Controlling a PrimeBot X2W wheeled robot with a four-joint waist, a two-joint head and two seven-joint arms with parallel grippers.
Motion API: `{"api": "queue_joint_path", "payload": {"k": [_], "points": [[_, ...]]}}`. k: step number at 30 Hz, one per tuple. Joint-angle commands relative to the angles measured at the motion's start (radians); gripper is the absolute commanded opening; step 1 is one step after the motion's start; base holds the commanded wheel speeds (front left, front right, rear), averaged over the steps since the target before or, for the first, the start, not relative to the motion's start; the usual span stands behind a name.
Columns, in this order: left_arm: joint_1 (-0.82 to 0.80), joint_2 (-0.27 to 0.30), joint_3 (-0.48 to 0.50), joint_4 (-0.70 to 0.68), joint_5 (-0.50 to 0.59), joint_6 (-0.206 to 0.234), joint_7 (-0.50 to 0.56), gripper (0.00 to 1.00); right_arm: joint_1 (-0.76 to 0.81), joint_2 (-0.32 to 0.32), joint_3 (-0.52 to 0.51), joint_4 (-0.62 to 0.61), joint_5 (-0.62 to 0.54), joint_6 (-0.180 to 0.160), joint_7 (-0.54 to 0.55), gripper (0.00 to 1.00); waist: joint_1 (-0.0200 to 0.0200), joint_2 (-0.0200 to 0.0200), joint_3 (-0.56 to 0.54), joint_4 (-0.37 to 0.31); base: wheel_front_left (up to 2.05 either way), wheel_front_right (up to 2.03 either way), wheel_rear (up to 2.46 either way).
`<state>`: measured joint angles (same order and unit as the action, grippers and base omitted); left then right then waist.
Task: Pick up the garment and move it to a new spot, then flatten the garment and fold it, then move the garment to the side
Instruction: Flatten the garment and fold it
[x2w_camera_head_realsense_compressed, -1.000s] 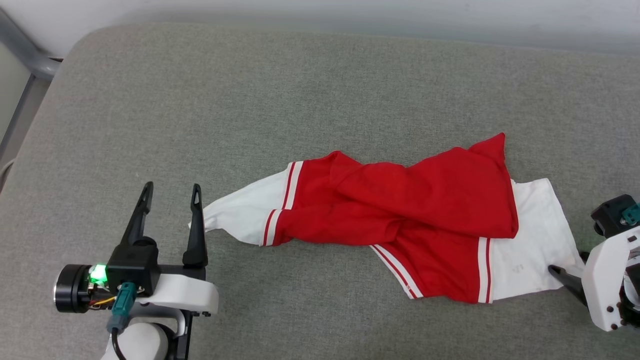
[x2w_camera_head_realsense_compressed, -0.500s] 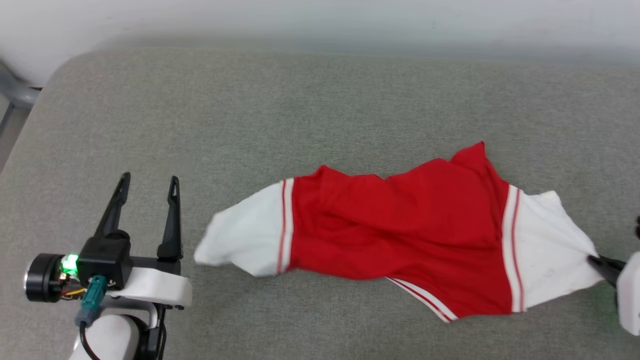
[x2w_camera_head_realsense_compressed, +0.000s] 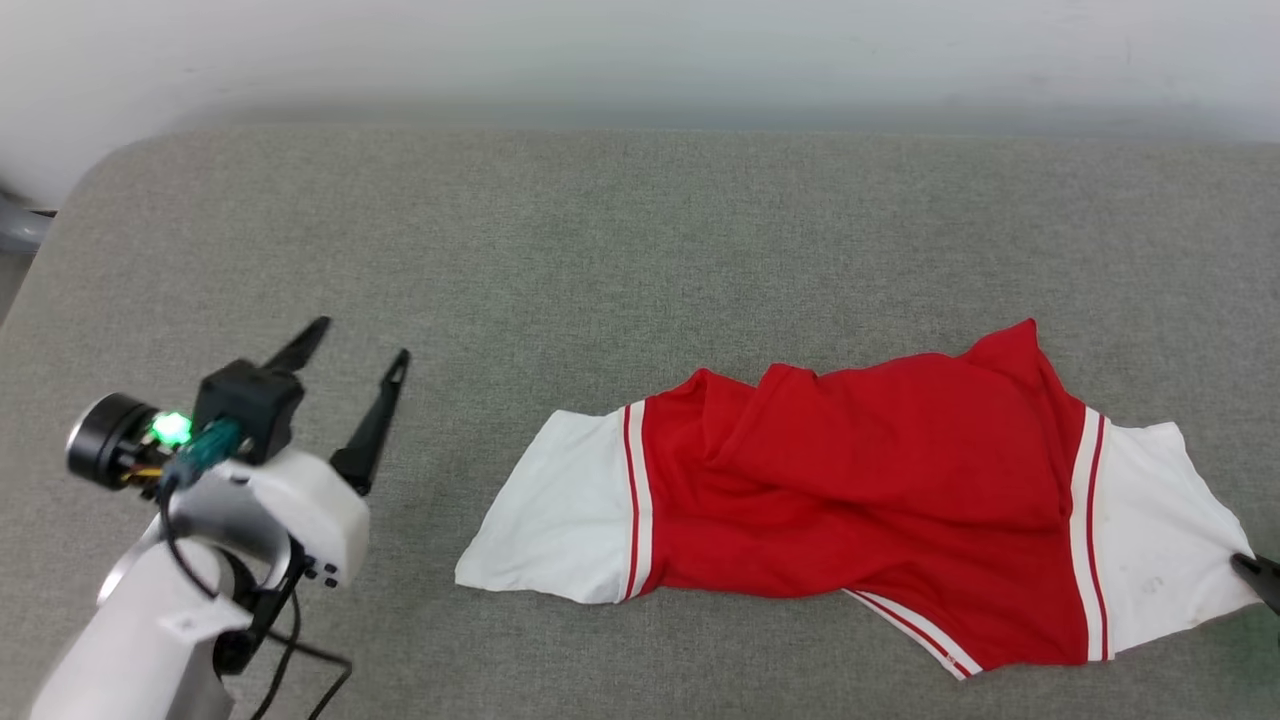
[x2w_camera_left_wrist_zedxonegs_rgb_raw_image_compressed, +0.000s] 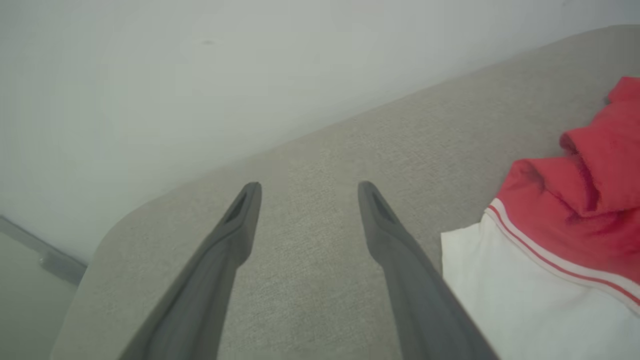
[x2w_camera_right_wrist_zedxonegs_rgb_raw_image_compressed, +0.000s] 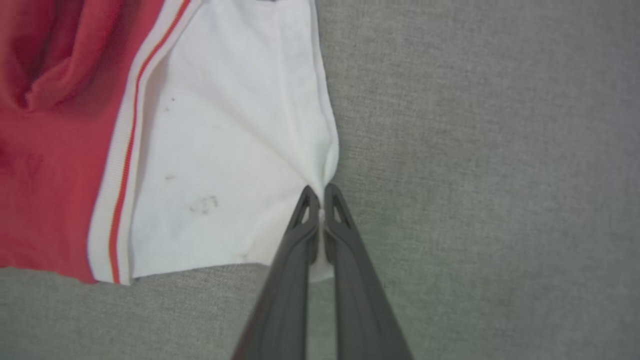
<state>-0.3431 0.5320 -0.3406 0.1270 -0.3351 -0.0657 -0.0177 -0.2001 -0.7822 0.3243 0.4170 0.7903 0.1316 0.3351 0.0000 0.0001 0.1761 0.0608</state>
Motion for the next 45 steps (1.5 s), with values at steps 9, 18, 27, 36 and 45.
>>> {"api": "queue_joint_path", "payload": {"k": [9,18,27,36,45], "points": [[-0.114,0.073,-0.171,-0.034,-0.218,-0.062,0.449,1.00,0.013,0.034,-0.025,-0.017,-0.033,-0.002,0.010,0.00,0.0000,-0.0001,-0.010,0.002,0.00,0.00,0.00],[-0.181,0.116,-0.372,-0.025,-0.455,-0.063,0.694,1.00,-0.012,0.058,-0.038,-0.058,-0.068,-0.002,0.026,0.00,0.0000,-0.0001,0.012,-0.017,0.00,0.00,0.00],[-0.231,0.121,-0.534,0.109,-0.482,-0.064,0.710,1.00,-0.043,0.080,-0.035,-0.102,-0.097,-0.002,0.044,0.00,0.0000,-0.0001,0.048,-0.042,0.00,0.00,0.00],[-0.264,0.125,-0.737,0.204,-0.518,-0.063,0.661,0.00,-0.054,0.092,-0.034,-0.144,-0.117,-0.002,0.042,0.00,0.0000,-0.0001,0.063,-0.054,0.00,0.00,0.00],[-0.308,0.165,-0.649,0.159,-0.562,-0.061,0.403,0.00,-0.020,0.087,-0.071,-0.216,-0.132,-0.002,-0.001,0.00,0.0000,-0.0001,0.029,-0.046,0.00,0.00,0.00]]}}
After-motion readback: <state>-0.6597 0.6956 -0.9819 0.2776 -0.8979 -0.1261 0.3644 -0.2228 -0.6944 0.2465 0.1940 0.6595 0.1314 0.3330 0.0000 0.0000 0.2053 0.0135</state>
